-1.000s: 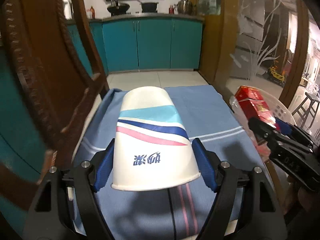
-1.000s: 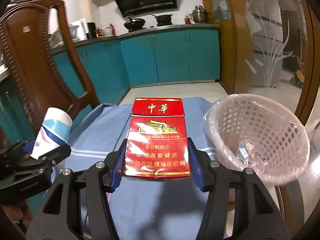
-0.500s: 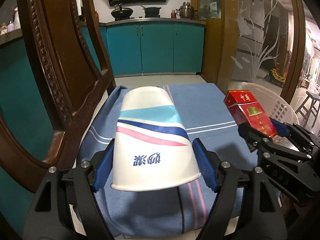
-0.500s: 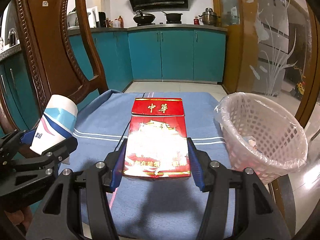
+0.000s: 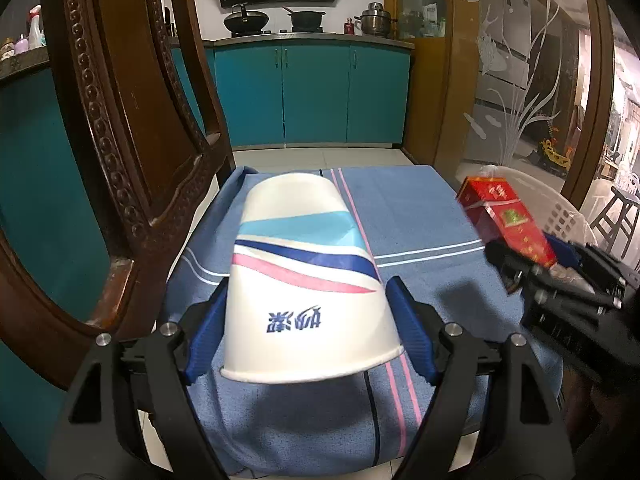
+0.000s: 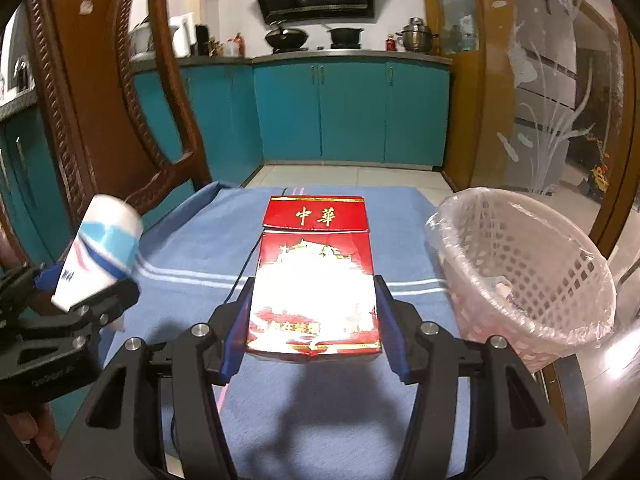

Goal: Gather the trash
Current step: 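Drop the red pack into the basket with right tool while left holds cup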

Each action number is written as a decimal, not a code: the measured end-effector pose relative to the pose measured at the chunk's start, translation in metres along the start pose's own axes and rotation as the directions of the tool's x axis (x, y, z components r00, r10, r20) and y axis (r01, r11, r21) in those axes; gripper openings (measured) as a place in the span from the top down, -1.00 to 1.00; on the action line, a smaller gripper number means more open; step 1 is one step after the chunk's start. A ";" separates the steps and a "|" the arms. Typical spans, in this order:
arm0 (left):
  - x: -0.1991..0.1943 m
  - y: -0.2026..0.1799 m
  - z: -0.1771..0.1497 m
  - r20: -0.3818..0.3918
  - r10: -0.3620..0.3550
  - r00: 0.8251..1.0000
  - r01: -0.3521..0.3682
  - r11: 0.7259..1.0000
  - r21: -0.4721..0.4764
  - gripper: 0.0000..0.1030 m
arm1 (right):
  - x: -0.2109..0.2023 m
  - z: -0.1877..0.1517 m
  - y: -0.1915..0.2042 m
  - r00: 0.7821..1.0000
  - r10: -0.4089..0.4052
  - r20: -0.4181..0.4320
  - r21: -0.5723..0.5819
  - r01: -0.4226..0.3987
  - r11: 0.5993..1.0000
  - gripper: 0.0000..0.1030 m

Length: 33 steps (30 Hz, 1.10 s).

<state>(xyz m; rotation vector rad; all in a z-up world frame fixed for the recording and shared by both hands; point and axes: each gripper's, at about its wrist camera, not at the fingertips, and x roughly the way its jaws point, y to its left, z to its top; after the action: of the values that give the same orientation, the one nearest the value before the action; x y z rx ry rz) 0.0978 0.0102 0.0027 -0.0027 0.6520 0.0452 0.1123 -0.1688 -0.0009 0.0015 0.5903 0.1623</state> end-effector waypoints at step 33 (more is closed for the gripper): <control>0.010 -0.012 -0.002 -0.022 -0.019 1.000 0.020 0.999 0.031 -0.52 | -0.055 0.001 -0.181 0.898 -0.379 0.224 0.489 0.233 0.840 -0.94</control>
<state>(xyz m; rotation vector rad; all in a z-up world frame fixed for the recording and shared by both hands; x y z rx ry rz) 0.1049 -0.0011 -0.0045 0.0204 0.6742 0.0163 0.0956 -0.3557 0.0215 0.3792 0.2895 -0.2959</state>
